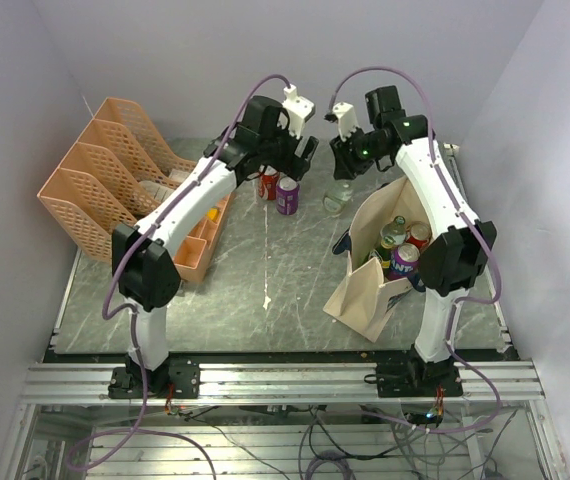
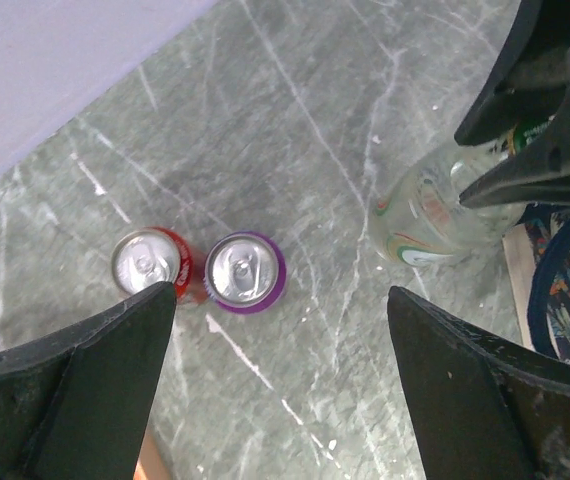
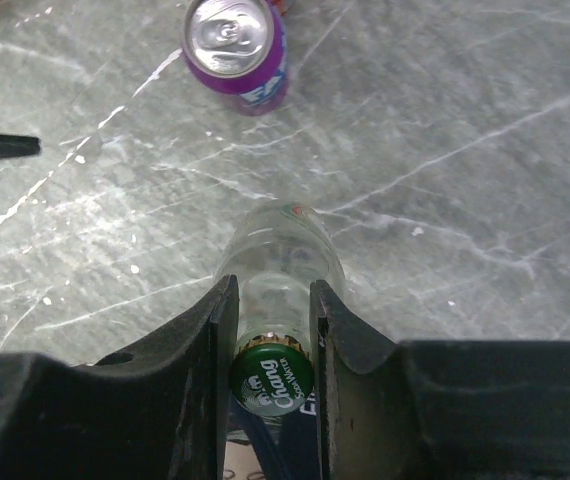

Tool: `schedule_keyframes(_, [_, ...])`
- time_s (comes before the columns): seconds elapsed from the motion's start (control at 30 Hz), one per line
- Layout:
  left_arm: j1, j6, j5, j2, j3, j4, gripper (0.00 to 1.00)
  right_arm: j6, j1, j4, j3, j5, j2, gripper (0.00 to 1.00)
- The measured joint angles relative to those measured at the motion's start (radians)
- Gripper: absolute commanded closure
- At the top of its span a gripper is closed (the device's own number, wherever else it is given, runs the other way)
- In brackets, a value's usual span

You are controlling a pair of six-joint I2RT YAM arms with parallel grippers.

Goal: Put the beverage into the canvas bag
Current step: Move the drink to the center of the board.

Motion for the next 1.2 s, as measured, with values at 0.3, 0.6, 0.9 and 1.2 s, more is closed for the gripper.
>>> schedule_keyframes(0.3, [0.018,0.005,-0.211,-0.112,-0.117,0.0,0.0,-0.006,0.072,0.074,-0.172,-0.014,0.0,1.0])
schedule_keyframes(0.6, [0.103,0.004,-0.311,-0.151,-0.176,-0.001,0.01,-0.009,0.156,0.206,-0.323,0.012,-0.021,1.0])
schedule_keyframes(0.9, [0.127,0.004,-0.312,-0.163,-0.178,-0.001,0.01,-0.017,0.21,0.298,-0.452,0.101,-0.109,0.71])
schedule_keyframes(1.2, [0.131,0.004,-0.285,-0.163,-0.178,-0.001,0.03,0.0,0.209,0.302,-0.472,0.113,-0.144,0.25])
